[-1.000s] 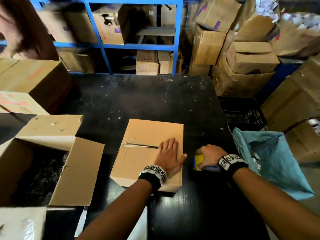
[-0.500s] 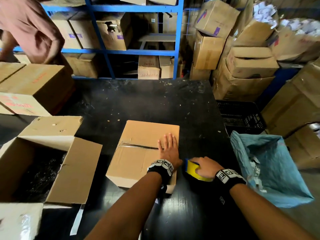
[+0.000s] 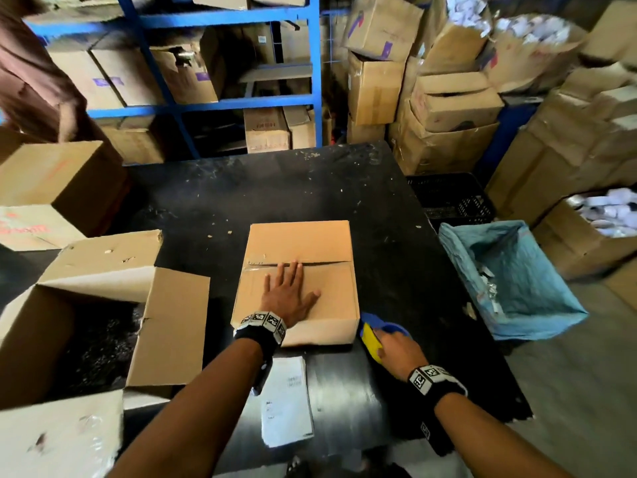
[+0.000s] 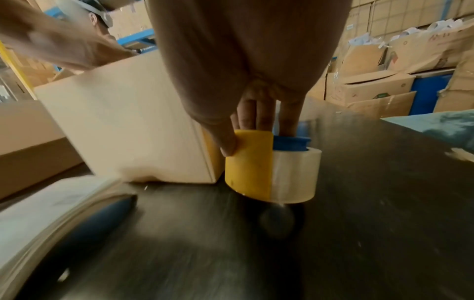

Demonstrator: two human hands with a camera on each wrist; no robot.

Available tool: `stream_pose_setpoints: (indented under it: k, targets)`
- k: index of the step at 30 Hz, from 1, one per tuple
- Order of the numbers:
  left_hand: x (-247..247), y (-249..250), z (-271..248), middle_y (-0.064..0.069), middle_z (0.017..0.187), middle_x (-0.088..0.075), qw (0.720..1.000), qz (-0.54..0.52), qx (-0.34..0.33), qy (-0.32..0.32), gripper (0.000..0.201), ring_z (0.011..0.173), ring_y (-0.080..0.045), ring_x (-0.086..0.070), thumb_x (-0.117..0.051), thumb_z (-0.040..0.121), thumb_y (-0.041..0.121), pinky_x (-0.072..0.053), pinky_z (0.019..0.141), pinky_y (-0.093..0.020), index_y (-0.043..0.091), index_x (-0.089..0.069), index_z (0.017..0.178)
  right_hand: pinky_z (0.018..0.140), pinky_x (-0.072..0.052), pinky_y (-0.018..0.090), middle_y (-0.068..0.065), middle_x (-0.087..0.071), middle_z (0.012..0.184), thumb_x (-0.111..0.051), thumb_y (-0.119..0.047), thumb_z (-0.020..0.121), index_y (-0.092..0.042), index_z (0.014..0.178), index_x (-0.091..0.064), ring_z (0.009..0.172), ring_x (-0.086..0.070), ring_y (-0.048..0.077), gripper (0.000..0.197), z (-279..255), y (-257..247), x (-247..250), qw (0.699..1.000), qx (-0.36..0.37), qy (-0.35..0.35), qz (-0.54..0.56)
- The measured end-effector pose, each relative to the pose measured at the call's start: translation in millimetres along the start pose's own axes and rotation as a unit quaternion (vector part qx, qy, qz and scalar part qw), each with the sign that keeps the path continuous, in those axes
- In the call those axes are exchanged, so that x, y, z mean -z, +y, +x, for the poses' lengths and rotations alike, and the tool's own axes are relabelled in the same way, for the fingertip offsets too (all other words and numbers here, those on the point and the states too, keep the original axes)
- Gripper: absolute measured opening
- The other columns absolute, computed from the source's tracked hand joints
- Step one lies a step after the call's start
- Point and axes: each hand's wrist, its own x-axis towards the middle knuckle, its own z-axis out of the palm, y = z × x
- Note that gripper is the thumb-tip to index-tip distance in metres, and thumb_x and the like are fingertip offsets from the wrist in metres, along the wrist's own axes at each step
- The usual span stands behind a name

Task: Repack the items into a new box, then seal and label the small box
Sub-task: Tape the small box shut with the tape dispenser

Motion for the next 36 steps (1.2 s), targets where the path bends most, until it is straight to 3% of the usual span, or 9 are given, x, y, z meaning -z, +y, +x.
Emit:
stream_pose_setpoints:
  k: [4, 6, 9, 12, 14, 17, 21, 30, 36]
  targets:
    - [-5, -15, -11, 0.003, 0.166, 0.004, 1.000, 0.008, -0.001, 0.015, 0.091, 0.153, -0.025, 0.003, -0.008, 0.088, 0.078, -0.005, 0.121, -0.053, 0.020, -0.001, 0.158, 0.076, -0.041, 0.032, 0.005, -0.074, 0.095, -0.029, -0.042, 0.110, -0.018, 0.120, -0.063, 0.095, -0.069, 0.027, 0.043, -30, -21, -28, 0.994, -0.062, 0.044, 0.077]
    - [-7, -16, -12, 0.002, 0.166, 0.001, 1.000, 0.003, -0.007, 0.024, 0.092, 0.152, -0.026, 0.001, -0.007, 0.087, 0.078, -0.005, 0.121, -0.054, 0.019, -0.002, 0.158, 0.078, -0.037, 0.027, -0.006, -0.065, 0.077, -0.030, -0.043, 0.110, -0.019, 0.121, -0.064, 0.091, -0.067, 0.025, 0.043, -41, -31, -38, 0.979, -0.113, 0.033, 0.167]
    - [-10, -12, -16, 0.000, 0.166, 0.004, 1.000, 0.002, -0.005, 0.030, 0.093, 0.152, -0.025, 0.004, -0.007, 0.087, 0.078, -0.002, 0.122, -0.053, 0.019, -0.001, 0.158, 0.082, -0.046, 0.035, 0.006, -0.071, 0.094, -0.024, -0.042, 0.109, -0.017, 0.134, -0.058, 0.092, -0.066, 0.026, 0.050, -48, -34, -58, 0.980, -0.126, -0.006, 0.153]
    - [-7, -12, -17, -0.002, 0.166, 0.007, 1.000, -0.006, 0.004, 0.023, 0.097, 0.152, -0.023, 0.006, -0.009, 0.085, 0.082, -0.001, 0.123, -0.050, 0.017, 0.002, 0.158, 0.064, -0.044, 0.032, 0.007, -0.071, 0.088, -0.027, -0.047, 0.108, -0.014, 0.124, -0.062, 0.080, -0.067, 0.021, 0.050, -48, -37, -63, 0.981, -0.132, 0.005, 0.139]
    - [-3, -13, -15, -0.002, 0.166, 0.004, 1.000, -0.009, 0.006, 0.018, 0.101, 0.153, -0.023, 0.002, -0.011, 0.084, 0.084, -0.004, 0.123, -0.050, 0.015, 0.000, 0.158, 0.076, -0.049, 0.036, 0.011, -0.070, 0.105, -0.041, -0.040, 0.105, -0.012, 0.123, -0.062, 0.098, -0.067, 0.027, 0.039, -46, -40, -50, 0.991, -0.102, 0.045, 0.074]
    - [0, -13, -15, -0.004, 0.166, 0.000, 1.000, -0.002, -0.002, 0.016, 0.104, 0.152, -0.025, -0.002, -0.013, 0.083, 0.085, -0.007, 0.122, -0.050, 0.013, -0.004, 0.157, 0.104, -0.046, 0.042, 0.014, -0.057, 0.136, -0.038, -0.040, 0.103, -0.012, 0.140, -0.055, 0.126, -0.054, 0.032, 0.049, -29, -37, -22, 0.981, -0.079, 0.152, 0.090]
    - [1, -14, -14, -0.005, 0.166, 0.003, 0.999, -0.003, -0.020, 0.027, 0.102, 0.152, -0.027, 0.004, -0.016, 0.085, 0.082, -0.004, 0.122, -0.051, 0.011, 0.000, 0.157, 0.116, -0.038, 0.044, 0.013, -0.046, 0.153, -0.038, -0.031, 0.105, -0.011, 0.151, -0.045, 0.141, -0.042, 0.028, 0.051, 13, -54, 40, 0.968, 0.010, 0.232, 0.097]
    - [19, -29, 4, 0.000, 0.166, 0.005, 0.998, 0.000, -0.065, 0.021, 0.061, 0.152, -0.026, 0.006, -0.012, 0.104, 0.043, -0.003, 0.123, -0.047, 0.017, 0.001, 0.158, 0.126, -0.014, 0.051, 0.003, -0.007, 0.171, -0.026, -0.032, 0.109, -0.015, 0.162, -0.013, 0.157, -0.007, 0.026, 0.058, 102, -119, 91, 0.986, 0.149, 0.003, -0.068]
    - [15, -46, 10, 0.013, 0.165, 0.004, 0.998, 0.022, -0.066, 0.000, 0.073, 0.153, -0.017, 0.002, 0.006, 0.091, 0.060, -0.005, 0.123, -0.042, 0.032, 0.001, 0.157, 0.125, -0.005, 0.053, -0.008, 0.009, 0.170, -0.017, -0.049, 0.107, -0.027, 0.163, 0.002, 0.158, 0.004, 0.020, 0.063, 119, -106, 82, 0.973, 0.166, -0.074, -0.141]
